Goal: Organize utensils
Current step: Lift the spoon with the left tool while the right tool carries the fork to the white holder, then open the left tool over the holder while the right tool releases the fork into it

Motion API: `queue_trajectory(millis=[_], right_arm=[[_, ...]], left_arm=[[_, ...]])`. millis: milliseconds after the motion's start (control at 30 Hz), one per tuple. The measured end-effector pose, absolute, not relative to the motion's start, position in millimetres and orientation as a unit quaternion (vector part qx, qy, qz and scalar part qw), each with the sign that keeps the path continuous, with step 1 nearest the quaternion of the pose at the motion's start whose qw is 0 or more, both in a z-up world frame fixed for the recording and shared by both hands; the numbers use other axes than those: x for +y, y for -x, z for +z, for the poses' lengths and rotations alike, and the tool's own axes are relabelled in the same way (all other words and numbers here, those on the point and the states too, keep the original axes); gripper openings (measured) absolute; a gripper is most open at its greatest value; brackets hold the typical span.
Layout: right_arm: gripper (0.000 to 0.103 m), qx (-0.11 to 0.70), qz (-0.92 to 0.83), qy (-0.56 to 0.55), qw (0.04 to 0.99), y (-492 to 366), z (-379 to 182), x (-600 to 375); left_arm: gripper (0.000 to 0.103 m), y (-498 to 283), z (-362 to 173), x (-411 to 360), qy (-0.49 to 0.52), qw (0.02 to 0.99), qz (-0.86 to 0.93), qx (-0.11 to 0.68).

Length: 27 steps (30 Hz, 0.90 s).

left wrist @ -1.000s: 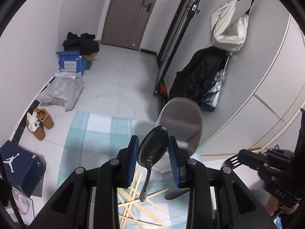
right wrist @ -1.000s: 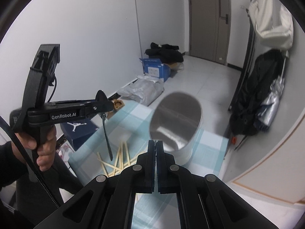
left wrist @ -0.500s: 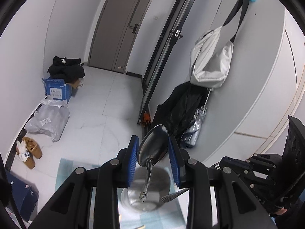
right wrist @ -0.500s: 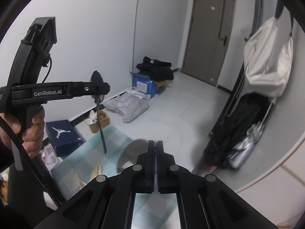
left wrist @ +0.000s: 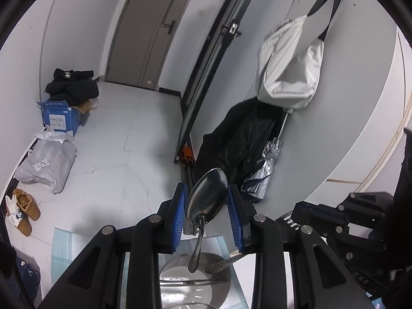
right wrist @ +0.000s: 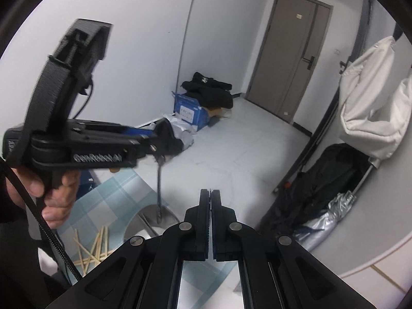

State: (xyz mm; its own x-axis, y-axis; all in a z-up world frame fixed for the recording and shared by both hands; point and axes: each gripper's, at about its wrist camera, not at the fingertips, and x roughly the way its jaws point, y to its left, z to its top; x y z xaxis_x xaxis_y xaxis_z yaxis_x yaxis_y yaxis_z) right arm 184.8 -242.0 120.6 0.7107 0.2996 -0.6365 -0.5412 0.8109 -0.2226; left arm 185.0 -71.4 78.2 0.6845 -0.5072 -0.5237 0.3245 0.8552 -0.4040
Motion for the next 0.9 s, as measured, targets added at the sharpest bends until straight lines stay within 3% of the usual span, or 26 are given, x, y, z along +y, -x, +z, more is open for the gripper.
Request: queue_trajectory(millis=[533,733,767,833,900], right_arm=[[0.002,0.342,0.270,0.193,0.879,-197.2,76.5,-231.5],[0.005,0.331,0.285,0.121,0.891,-194.2,71.3,-235.6],[0.008,0.323,0.284,0.101,0.897,-191.5,71.9,-238.8],[0.031,0.316,0.276,0.064,0.906,-187.0,71.5,-245.4],[0.033,0.305,0.274,0.036,0.911,-180.1,71.2,-250.6]], left_arm=[[0.027,-202.2,54.5,-76.9,0.105,0.872,-0.259,0.402],[0.038,-196.2,59.7,-50.8,0.140,0.876,-0.216,0.407],[0.044,-191.8,62.2,-45.4,0.138,0.882,-0.200,0.404],[0.058,-183.0,65.8,-35.1,0.139,0.889,-0.182,0.396],[0.071,-172.7,68.5,-25.7,0.140,0.900,-0.155,0.384]])
